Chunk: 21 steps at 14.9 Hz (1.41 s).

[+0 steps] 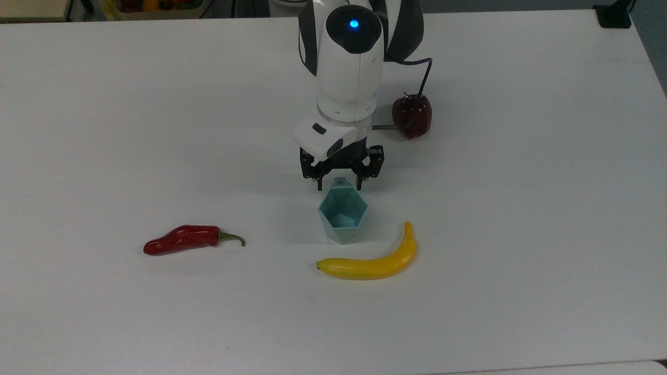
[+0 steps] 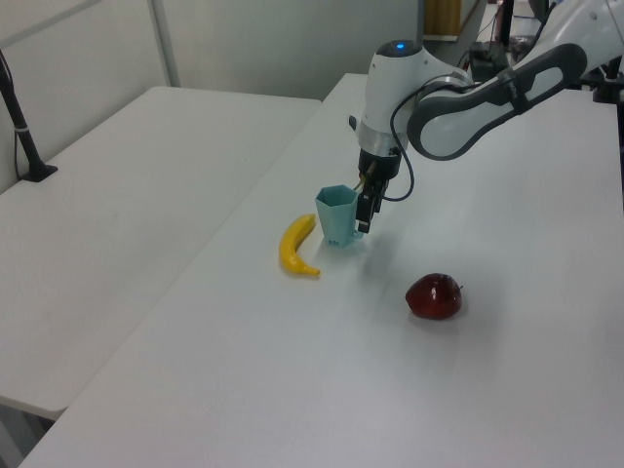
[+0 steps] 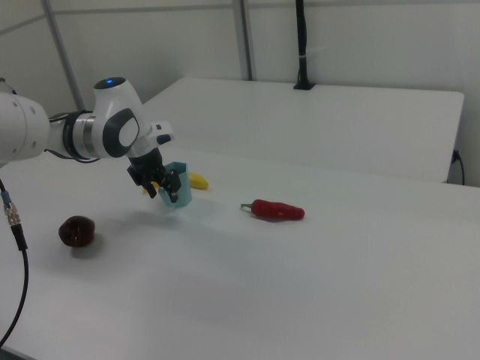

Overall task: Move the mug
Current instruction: 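Close the gripper on the rim of the light-blue mug, then lift the mug and carry it away from the banana toward the apple's side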

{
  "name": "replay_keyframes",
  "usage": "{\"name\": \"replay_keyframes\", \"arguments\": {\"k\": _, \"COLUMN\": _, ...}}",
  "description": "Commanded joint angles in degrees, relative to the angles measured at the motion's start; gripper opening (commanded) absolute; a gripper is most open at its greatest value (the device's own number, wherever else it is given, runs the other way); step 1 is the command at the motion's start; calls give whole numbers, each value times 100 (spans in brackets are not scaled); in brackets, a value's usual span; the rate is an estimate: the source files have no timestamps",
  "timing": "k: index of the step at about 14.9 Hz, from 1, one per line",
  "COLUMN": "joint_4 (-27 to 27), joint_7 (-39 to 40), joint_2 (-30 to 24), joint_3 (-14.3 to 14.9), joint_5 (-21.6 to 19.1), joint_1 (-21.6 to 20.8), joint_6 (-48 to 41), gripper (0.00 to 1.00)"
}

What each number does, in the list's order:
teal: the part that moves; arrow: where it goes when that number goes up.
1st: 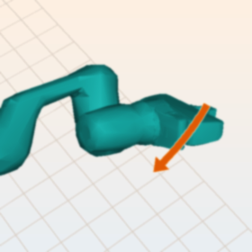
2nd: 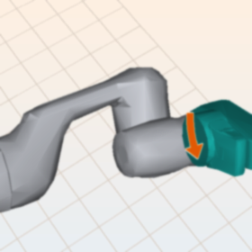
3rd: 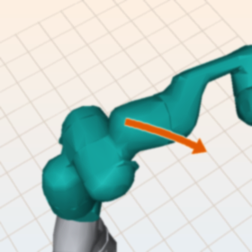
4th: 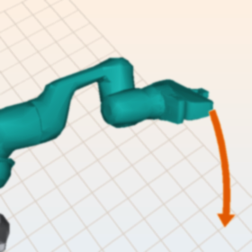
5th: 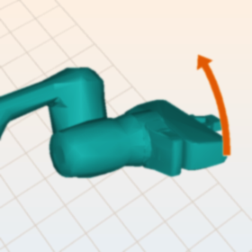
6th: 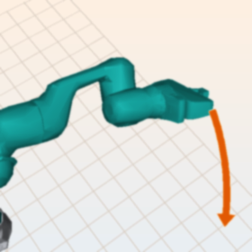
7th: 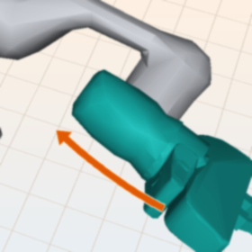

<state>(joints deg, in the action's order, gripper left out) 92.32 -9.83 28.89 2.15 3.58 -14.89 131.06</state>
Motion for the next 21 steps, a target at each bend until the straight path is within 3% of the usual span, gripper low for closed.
{"name": "replay_keyframes", "arguments": {"k": 1, "joint_4": 40, "joint_7": -212, "joint_2": -14, "joint_3": 31, "joint_5": 117, "joint_1": -32, "joint_6": 166, "gripper": 38}}
{"name": "replay_keyframes", "arguments": {"k": 4, "joint_4": 49, "joint_7": -221, "joint_2": -41, "joint_3": 31, "joint_5": 117, "joint_1": -49, "joint_6": 113, "gripper": 3}}
{"name": "replay_keyframes", "arguments": {"k": 5, "joint_4": 40, "joint_7": -273, "joint_2": -67, "joint_3": 31, "joint_5": 117, "joint_1": -32, "joint_6": 95, "gripper": 0}}
{"name": "replay_keyframes", "arguments": {"k": 9, "joint_4": 49, "joint_7": -335, "joint_2": -277, "joint_3": 75, "joint_5": 247, "joint_1": 108, "joint_6": 78, "gripper": 0}}
{"name": "replay_keyframes", "arguments": {"k": 14, "joint_4": 523, "joint_7": -309, "joint_2": -1111, "joint_3": 57, "joint_5": 319, "joint_1": 345, "joint_6": -580, "gripper": 0}}
{"name": "replay_keyframes", "arguments": {"k": 21, "joint_4": 2358, "joint_7": -195, "joint_2": -2816, "joint_3": 31, "joint_5": 494, "joint_1": 583, "joint_6": -590, "gripper": 0}}
